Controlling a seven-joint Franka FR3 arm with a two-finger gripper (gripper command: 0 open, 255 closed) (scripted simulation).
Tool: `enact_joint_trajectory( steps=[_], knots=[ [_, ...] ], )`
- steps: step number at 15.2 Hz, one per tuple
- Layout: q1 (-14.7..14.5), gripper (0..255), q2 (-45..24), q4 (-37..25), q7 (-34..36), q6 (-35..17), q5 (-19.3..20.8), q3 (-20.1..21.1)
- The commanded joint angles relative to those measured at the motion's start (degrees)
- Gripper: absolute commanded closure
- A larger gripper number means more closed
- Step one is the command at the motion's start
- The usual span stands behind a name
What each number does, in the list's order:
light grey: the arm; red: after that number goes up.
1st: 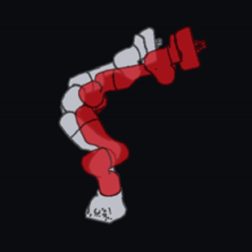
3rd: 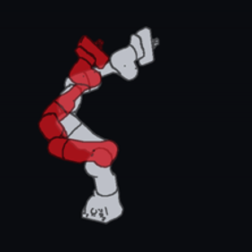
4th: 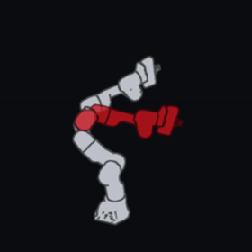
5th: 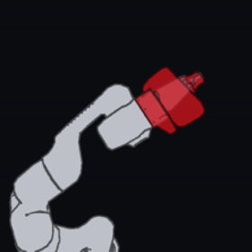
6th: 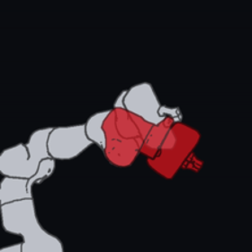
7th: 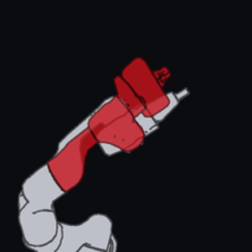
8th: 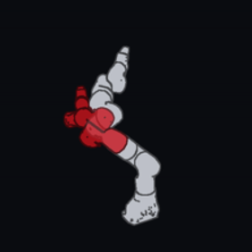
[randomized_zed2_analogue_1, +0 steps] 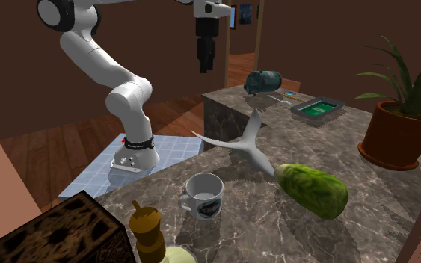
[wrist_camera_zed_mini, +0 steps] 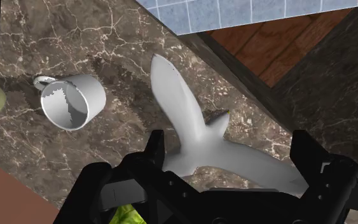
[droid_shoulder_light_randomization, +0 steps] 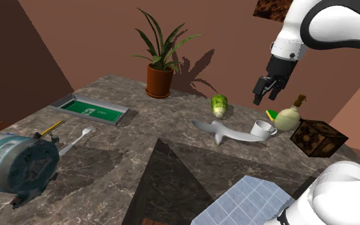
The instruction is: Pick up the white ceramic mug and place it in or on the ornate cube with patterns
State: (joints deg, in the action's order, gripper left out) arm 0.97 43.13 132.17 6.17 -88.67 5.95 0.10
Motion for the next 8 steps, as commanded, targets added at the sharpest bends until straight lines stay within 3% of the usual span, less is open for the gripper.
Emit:
enact_joint_trajectory(
  steps=[1,8],
  knots=[
    [0.0,0,0.0,0.0,0.0,0.0,0.0,0.0],
    [2.8,0,-0.7,8.2,-6.1,-10.7,4.5,-7.5]
  ],
)
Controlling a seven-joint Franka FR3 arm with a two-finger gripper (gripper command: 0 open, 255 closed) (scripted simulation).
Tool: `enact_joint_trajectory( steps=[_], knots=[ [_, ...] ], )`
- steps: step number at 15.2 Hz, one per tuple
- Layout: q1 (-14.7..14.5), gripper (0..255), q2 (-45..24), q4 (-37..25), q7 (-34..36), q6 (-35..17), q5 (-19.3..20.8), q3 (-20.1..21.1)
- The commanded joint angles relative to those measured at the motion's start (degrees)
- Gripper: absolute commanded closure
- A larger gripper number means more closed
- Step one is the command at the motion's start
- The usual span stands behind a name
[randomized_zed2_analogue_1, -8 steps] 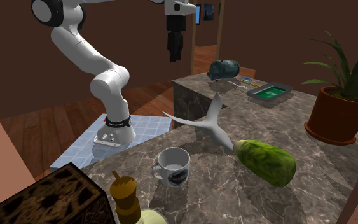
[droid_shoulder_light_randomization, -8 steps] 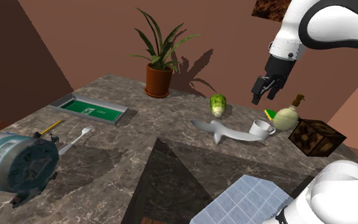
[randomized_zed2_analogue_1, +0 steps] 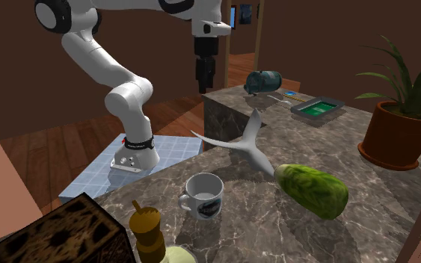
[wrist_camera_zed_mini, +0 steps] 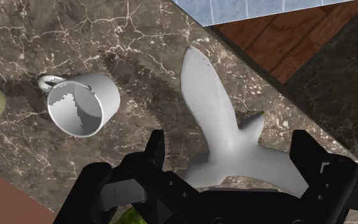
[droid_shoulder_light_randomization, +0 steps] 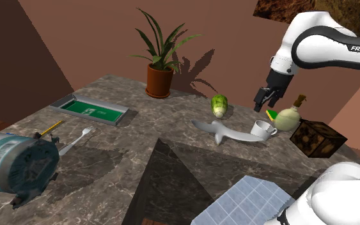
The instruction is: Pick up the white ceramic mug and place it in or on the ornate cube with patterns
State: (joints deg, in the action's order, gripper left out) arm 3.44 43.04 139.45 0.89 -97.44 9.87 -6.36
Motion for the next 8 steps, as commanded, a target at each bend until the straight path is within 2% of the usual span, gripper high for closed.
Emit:
enact_joint_trajectory(
  steps=[1,8],
  knots=[
    [0.8,0,-1.0,1.9,-1.6,-3.5,1.3,-2.2],
    [3.7,0,-6.9,6.0,-7.7,-15.4,5.2,-10.5]
  ],
)
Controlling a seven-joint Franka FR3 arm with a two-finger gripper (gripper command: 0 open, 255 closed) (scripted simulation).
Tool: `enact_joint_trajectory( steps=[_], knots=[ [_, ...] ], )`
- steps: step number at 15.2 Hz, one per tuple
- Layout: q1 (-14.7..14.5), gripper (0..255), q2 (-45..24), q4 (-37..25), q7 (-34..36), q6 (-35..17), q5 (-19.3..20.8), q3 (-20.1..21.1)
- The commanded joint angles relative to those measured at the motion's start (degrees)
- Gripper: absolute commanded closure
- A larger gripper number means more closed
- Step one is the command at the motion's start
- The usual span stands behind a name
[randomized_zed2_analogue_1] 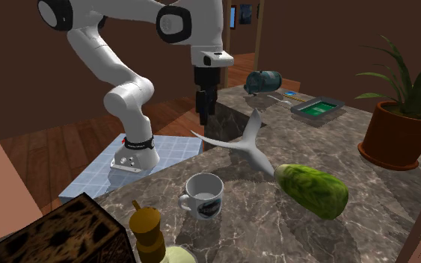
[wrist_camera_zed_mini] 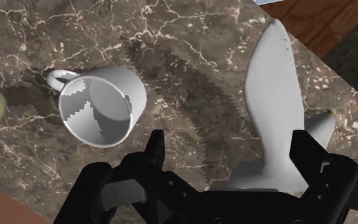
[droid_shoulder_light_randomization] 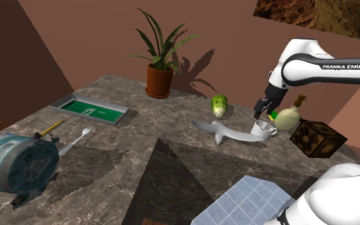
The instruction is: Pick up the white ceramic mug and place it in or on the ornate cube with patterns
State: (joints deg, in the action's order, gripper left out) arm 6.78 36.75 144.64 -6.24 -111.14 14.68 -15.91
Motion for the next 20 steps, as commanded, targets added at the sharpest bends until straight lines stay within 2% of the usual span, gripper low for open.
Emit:
enact_joint_trajectory(
  steps=[1,7,11,20],
  knots=[
    [0.7,0,-1.8,1.1,-1.5,-3.5,0.9,-2.1],
    [1.7,0,-11.1,1.1,-7.6,-14.4,1.8,-9.9],
    [1.2,0,-18.9,-0.5,-12.9,-21.5,-0.2,-15.2],
    [0.3,0,-24.9,1.3,-15.1,-29.1,-2.4,-17.4]
  ],
)
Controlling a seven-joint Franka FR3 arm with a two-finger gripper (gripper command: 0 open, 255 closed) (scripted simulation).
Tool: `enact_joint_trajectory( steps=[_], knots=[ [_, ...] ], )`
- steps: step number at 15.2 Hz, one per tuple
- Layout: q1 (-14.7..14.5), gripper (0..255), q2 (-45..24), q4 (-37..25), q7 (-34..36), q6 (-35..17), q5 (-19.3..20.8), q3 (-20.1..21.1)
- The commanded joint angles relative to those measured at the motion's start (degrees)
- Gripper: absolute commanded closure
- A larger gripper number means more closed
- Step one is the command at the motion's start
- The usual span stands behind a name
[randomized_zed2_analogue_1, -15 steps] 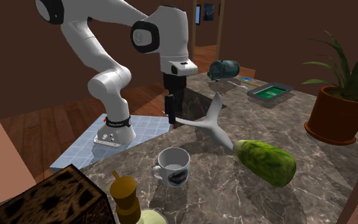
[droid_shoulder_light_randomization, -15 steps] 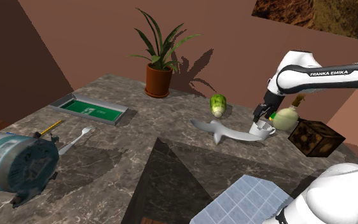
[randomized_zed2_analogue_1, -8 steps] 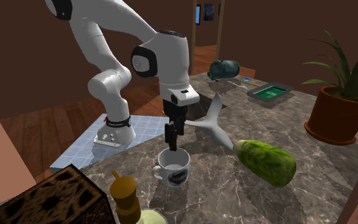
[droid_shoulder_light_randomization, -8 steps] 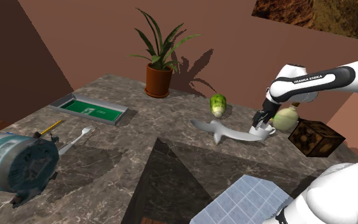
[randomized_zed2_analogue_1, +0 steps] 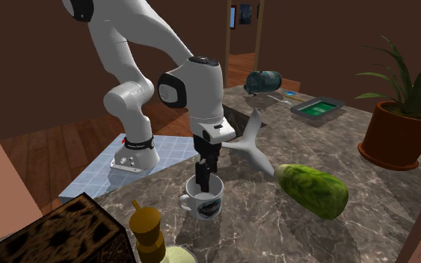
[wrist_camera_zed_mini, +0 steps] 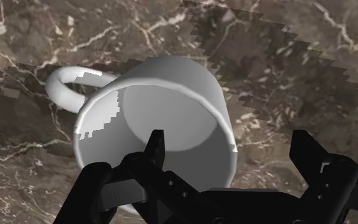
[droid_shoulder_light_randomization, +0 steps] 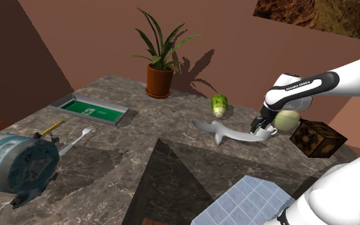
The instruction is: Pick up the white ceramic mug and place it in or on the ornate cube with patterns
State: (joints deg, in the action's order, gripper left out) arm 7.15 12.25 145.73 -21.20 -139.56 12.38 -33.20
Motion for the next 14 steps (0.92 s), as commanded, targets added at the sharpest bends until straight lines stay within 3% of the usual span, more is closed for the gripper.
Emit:
enact_joint_trajectory(
  steps=[1,7,8,14],
  knots=[
    [-0.1,0,-0.4,0.2,-0.1,-0.6,-0.1,-0.1],
    [-0.1,0,-0.4,0.2,-0.1,-0.6,-0.1,-0.1],
    [-0.1,255,-0.4,0.2,-0.1,-0.6,-0.1,-0.1],
    [-0.1,255,-0.4,0.2,-0.1,-0.6,-0.1,-0.1]
  ],
)
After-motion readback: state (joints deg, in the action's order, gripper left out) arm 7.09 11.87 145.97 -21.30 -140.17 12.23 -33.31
